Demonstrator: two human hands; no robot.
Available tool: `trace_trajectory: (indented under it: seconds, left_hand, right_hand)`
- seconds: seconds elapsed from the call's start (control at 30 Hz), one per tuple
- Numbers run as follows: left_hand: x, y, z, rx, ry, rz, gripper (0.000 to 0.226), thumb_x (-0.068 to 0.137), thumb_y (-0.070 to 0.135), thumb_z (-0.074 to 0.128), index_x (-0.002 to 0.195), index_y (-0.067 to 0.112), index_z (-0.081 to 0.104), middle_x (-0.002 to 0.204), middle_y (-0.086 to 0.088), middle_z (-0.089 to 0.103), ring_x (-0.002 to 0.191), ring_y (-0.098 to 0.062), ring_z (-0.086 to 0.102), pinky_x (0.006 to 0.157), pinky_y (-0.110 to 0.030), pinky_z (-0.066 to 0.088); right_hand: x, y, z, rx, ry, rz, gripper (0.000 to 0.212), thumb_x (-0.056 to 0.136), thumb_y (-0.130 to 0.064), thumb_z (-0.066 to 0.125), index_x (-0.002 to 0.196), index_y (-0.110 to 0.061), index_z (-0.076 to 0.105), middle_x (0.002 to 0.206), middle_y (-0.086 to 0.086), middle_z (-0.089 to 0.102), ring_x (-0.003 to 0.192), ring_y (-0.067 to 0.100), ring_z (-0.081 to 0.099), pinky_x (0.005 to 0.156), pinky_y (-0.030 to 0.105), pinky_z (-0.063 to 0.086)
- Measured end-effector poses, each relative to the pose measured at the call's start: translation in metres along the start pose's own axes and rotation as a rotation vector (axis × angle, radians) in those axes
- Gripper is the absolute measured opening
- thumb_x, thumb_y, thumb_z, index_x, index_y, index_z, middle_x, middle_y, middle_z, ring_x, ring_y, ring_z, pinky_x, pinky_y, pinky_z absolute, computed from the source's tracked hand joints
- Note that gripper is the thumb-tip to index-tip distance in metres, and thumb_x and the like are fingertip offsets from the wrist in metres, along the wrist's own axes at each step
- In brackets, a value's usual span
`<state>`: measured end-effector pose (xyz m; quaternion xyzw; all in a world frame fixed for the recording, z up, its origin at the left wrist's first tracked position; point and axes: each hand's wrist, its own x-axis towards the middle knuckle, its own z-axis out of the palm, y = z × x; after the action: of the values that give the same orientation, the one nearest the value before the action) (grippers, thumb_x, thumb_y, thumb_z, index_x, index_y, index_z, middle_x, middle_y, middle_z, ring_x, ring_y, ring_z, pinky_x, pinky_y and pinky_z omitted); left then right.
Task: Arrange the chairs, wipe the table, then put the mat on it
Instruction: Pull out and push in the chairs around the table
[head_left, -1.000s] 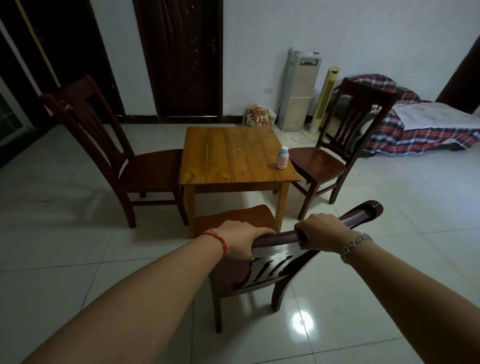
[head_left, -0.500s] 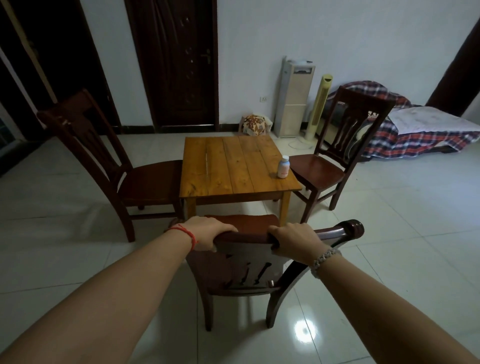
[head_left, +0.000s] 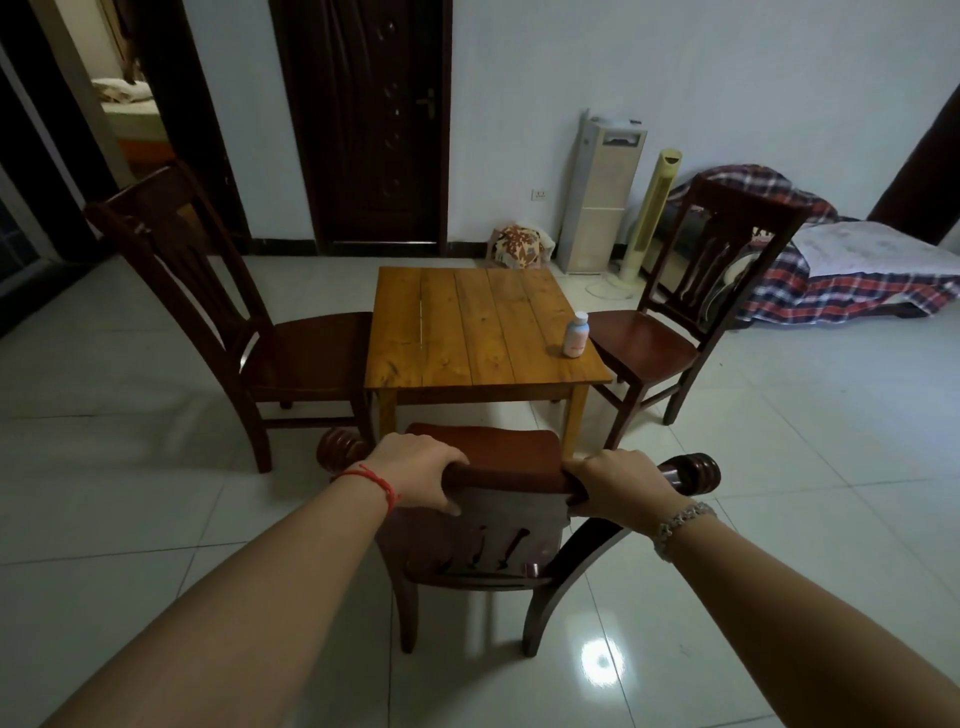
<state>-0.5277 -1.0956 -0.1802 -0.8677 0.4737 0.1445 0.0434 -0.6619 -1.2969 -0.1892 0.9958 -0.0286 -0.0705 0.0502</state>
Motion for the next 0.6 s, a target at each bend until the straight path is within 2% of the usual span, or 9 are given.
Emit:
trace_trajectory:
  seconds: [0.13,0.27,0.47,0.6]
  left_hand:
    - [0.001,0.000,0.001,0.013,0.073,-0.003,0.044,0.084,0.050,0.057,0.120,0.025,0.054,0.110,0.000,0.063,0.104,-0.018,0.057,0.081,-0.031,0.042]
    - [0.010,0.016,0.001,0.010,0.121,-0.009,0.046,0.085,0.048,0.056,0.123,0.023,0.053,0.111,-0.001,0.063,0.105,-0.019,0.058,0.083,-0.032,0.044]
    - [0.031,0.041,-0.003,0.004,0.197,-0.027,0.041,0.084,0.048,0.056,0.117,0.023,0.056,0.107,-0.001,0.065,0.103,-0.021,0.059,0.085,-0.035,0.045]
    - [0.044,0.064,-0.004,0.010,0.250,-0.021,0.036,0.086,0.045,0.055,0.113,0.022,0.057,0.103,-0.002,0.067,0.100,-0.021,0.061,0.083,-0.034,0.046]
  right_hand:
    - [0.003,0.006,-0.004,-0.034,-0.022,-0.037,0.041,0.088,-0.039,0.056,0.123,-0.021,0.046,0.103,0.004,0.063,0.091,0.020,0.062,0.076,0.028,0.050]
    - [0.002,0.023,-0.006,-0.030,-0.044,-0.038,0.038,0.089,-0.037,0.054,0.122,-0.020,0.046,0.105,0.004,0.062,0.092,0.019,0.060,0.073,0.025,0.044]
    - [0.004,0.060,-0.005,-0.021,-0.037,-0.030,0.035,0.089,-0.038,0.055,0.119,-0.023,0.047,0.104,0.001,0.063,0.092,0.016,0.060,0.074,0.024,0.045]
    - [0.001,0.086,-0.004,-0.024,-0.010,-0.049,0.034,0.089,-0.037,0.054,0.120,-0.023,0.048,0.104,0.000,0.063,0.094,0.015,0.060,0.070,0.021,0.036]
